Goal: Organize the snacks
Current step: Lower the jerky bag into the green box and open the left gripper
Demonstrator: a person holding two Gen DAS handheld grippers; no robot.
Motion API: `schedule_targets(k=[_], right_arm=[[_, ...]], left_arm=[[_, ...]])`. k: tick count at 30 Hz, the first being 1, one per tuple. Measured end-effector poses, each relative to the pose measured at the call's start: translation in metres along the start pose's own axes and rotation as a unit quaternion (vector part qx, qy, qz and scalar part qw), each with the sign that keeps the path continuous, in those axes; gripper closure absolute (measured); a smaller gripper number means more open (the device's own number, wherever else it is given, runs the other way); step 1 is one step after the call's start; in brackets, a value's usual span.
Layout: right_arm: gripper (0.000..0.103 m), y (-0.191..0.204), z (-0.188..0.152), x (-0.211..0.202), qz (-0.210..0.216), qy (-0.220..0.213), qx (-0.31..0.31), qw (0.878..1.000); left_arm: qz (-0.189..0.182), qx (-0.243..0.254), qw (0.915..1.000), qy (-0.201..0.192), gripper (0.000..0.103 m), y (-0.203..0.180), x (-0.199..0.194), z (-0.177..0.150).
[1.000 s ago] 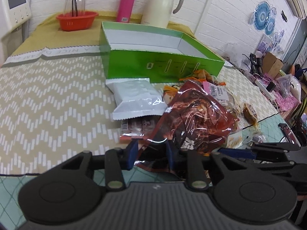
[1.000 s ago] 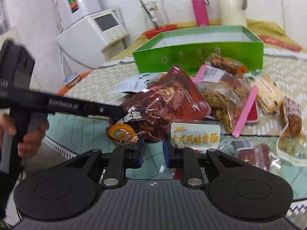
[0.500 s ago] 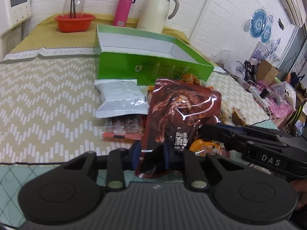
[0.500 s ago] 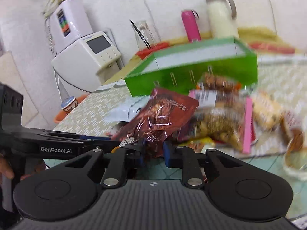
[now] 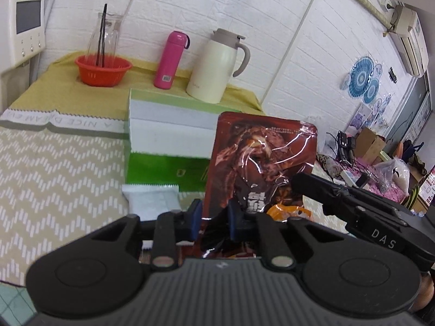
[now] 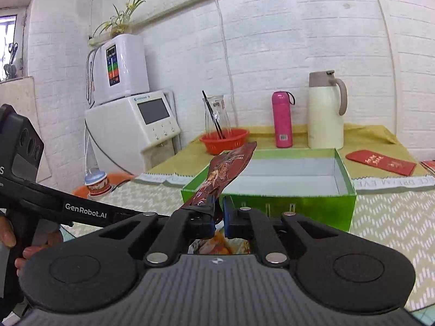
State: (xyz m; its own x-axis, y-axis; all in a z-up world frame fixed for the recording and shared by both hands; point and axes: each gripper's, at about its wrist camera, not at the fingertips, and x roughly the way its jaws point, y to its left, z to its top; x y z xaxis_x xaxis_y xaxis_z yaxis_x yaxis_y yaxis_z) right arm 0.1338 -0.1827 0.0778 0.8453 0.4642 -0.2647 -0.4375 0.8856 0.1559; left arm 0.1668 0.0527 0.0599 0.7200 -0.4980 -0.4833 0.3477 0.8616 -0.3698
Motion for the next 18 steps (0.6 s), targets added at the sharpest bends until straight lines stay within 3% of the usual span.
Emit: schedule_targets(k=[10, 18], right_arm=[[0.09, -0.041, 0.026, 0.053, 0.003, -0.017, 0.063, 0.998], [0.09, -0.07, 0.021, 0.094, -0.017, 0.008, 0.114, 0.993]], left_arm=[[0.031, -0.017, 0.9993, -0.012, 0.094, 0.011, 0.053, 0.064], [0.054, -0.032, 0.998, 0.014, 0.094, 0.024, 0.108, 0.089]])
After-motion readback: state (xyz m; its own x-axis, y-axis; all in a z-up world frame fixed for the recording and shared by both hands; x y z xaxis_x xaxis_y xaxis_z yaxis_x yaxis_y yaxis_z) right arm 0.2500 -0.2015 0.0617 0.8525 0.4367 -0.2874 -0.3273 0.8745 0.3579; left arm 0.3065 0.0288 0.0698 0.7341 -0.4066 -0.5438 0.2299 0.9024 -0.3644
